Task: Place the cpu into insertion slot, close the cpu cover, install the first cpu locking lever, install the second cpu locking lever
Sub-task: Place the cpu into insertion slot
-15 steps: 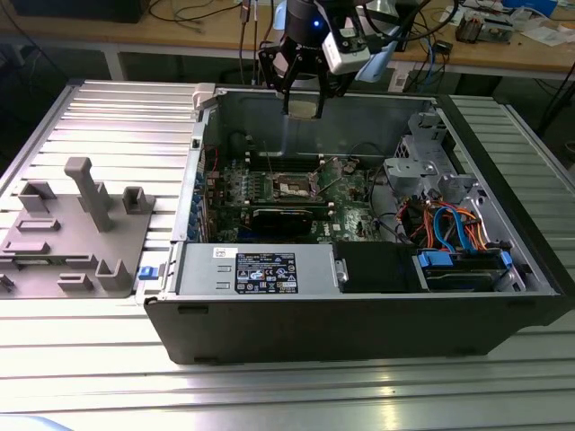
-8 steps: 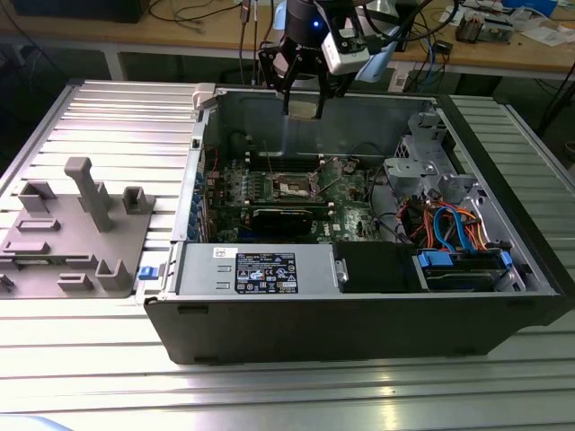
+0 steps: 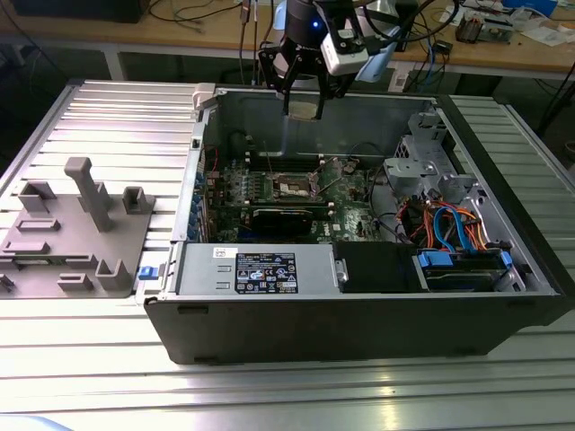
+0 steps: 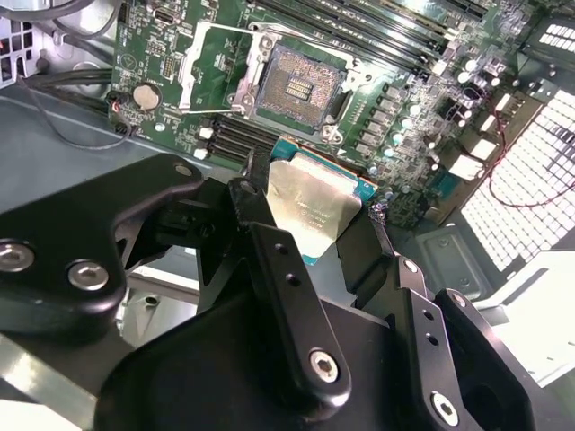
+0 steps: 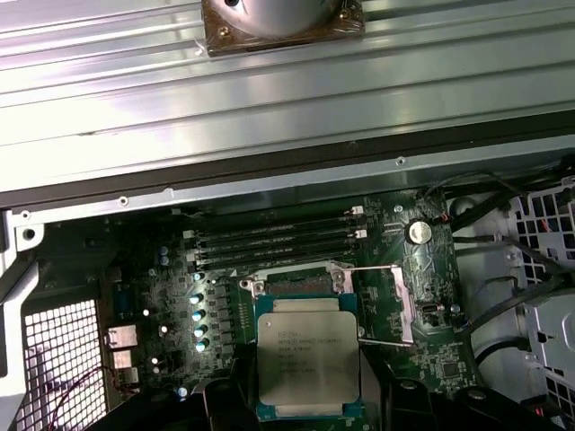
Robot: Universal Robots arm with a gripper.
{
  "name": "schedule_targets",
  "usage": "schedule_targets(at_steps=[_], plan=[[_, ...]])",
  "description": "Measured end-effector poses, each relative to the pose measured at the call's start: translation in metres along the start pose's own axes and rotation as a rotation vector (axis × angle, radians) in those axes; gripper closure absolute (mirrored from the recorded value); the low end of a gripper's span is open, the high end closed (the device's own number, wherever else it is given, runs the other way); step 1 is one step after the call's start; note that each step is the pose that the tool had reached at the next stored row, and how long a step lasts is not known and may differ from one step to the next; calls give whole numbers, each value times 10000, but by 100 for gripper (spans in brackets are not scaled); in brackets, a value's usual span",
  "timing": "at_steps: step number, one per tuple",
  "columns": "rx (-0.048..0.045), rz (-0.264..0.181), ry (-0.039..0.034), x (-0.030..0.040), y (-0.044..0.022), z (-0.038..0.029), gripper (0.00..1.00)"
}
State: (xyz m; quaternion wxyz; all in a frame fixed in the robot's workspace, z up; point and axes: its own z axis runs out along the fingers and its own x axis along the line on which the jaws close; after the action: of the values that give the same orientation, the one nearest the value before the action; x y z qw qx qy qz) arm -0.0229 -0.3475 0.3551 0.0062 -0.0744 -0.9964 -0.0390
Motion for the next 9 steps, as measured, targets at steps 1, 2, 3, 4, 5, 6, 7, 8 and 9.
schedule_targets(at_steps=[1,2,3,4,5,6,7,8,9], plan=[[-1,68,-5,0,0,3,46],[4,212,-18,0,-1,8,46],[24,356,-32,0,-1,12,46],[28,418,-38,0,-1,14,46],[29,424,-39,0,-1,15,46],[29,433,-39,0,-1,15,46],[31,443,-40,0,-1,15,46],[33,452,-41,0,-1,15,46],[36,465,-43,0,-1,16,46]])
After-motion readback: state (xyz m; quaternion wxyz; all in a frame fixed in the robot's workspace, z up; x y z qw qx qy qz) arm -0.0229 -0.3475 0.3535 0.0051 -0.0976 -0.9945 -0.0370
